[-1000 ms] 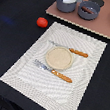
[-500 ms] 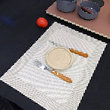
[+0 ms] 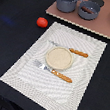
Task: Place the fish, sausage, and tomato into the frying pan.
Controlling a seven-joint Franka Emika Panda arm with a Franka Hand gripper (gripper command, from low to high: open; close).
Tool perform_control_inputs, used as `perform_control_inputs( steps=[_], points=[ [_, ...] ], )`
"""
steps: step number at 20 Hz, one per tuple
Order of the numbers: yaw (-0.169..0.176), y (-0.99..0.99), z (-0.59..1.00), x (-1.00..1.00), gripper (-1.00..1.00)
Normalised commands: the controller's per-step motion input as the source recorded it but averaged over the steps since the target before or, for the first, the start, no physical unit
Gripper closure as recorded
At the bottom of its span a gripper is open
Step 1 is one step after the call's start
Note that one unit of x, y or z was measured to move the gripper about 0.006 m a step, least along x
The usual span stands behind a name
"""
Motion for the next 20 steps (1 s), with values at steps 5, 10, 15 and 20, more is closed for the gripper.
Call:
perform_control_inputs(
  steps=[5,10,15,20],
  points=[
    [-0.032,0.39,-0.14,0.53,1.00],
    [-0.021,0.25,-0.16,0.34,1.00],
    [0.000,0.34,-0.33,-0.05,-1.00],
    [0.001,0.15,-0.11,-0.27,-1.00]
  ],
)
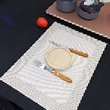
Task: Place the fish, sausage, and tomato into the frying pan.
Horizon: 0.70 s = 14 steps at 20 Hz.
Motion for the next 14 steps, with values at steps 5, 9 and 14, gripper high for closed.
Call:
perform_control_inputs(
  steps=[5,9,14],
  points=[
    [0.001,0.04,0.58,-0.46,-1.00],
    [-0.023,-0.11,0.96,-0.62,-1.00],
    [-0.017,-0.33,0.67,-0.58,-1.00]
  ],
)
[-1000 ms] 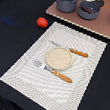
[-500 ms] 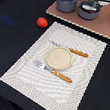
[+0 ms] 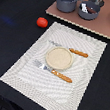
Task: Place the fish, sausage, and tomato into the frying pan.
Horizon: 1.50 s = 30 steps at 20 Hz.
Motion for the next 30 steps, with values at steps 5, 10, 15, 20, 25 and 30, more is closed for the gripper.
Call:
perform_control_inputs(
  steps=[5,10,15,20,25,30],
  points=[
    [-0.023,-0.44,0.22,-0.53,-1.00],
    [-0.046,-0.45,0.01,-0.56,-1.00],
    [-0.049,-0.49,0.00,-0.55,-1.00],
    [-0.050,-0.51,0.00,-0.55,-1.00],
    [-0.064,-0.46,0.00,-0.58,-1.00],
    [-0.059,-0.49,0.00,-0.54,-1.00]
  ],
)
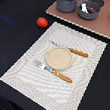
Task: Place the fish, sausage, and tomato into the frying pan.
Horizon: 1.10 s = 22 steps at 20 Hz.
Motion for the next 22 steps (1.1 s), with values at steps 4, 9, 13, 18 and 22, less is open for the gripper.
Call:
perform_control_inputs(
  steps=[4,9,13,18,22],
  points=[
    [-0.055,-0.51,0.00,-0.54,-1.00],
    [-0.058,-0.49,-0.05,-0.53,-1.00],
    [-0.058,-0.49,-0.12,-0.53,-1.00],
    [-0.052,-0.49,-0.28,-0.59,-1.00],
    [-0.058,-0.48,-0.35,-0.61,-1.00]
  ],
)
